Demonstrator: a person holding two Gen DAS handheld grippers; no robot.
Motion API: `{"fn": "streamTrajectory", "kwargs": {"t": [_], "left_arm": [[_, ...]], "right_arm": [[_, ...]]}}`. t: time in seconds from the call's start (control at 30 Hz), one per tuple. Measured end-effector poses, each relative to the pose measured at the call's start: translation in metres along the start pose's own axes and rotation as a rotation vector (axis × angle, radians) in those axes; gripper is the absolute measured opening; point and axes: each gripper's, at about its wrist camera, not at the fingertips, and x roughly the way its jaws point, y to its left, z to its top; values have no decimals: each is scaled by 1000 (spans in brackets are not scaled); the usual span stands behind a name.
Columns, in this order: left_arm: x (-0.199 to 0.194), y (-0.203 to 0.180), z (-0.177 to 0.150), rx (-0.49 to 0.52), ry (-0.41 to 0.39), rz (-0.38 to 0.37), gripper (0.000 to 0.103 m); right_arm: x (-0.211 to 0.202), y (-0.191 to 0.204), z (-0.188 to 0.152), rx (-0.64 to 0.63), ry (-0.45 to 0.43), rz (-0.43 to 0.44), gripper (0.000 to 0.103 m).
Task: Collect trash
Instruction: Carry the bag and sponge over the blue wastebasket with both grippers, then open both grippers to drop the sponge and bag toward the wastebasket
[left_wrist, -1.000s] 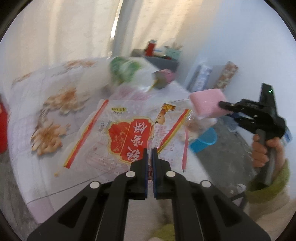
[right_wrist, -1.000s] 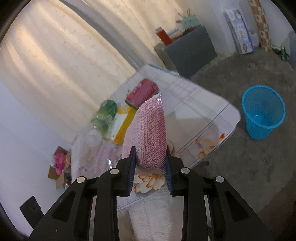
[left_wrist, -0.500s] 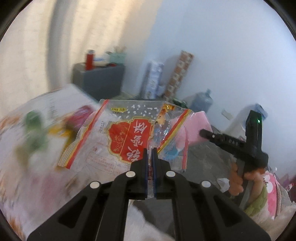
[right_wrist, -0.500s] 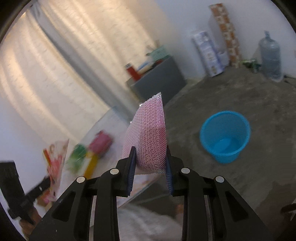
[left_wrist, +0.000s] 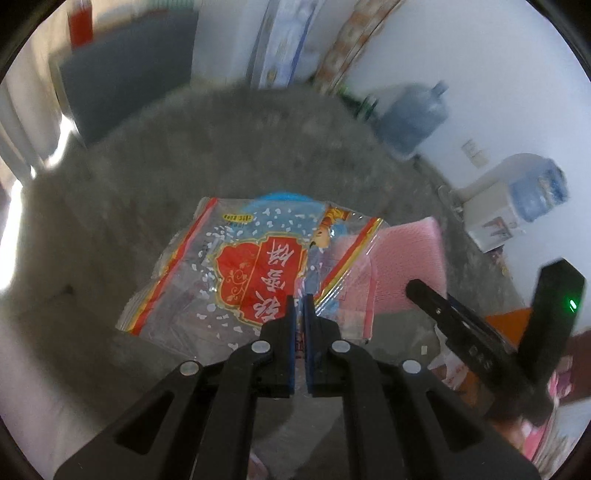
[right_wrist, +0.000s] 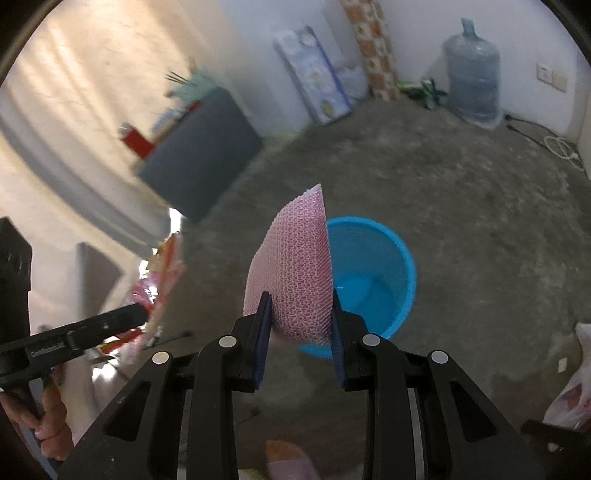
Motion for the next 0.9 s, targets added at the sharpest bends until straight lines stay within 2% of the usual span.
{"fn": "streamTrajectory", "kwargs": {"t": [0.13,0.23,0.27,0.33,0.37,0.4,0.5,0.73,0.9], "left_arm": [[71,2,37,-57,98,10,4],[104,2,51,-76,129,33,6],[112,5,53,-82,128,36,8],[122,3,58,-103,127,39,22],[126,1,56,-113,121,34,38],[127,2,57,-120,113,27,52],[124,2,57,-104,84,29,61],[114,1,63,-122,58,7,63],[83,-5,61,-111,15,-14,65]], "right_arm": [[44,-17,20,32,37,-45,27],[67,-29,25,51,58,-63,29],[72,-32,25,60,62,-70,33],[88,-39,27,73,73,-84,36],[92,-39,28,74,83,-83,40],[98,-42,27,78,97,-94,42],[104,-46,22,84,115,-108,45],[90,-50,18,97,91,-108,48],[69,-51,16,86,57,-109,48]]}}
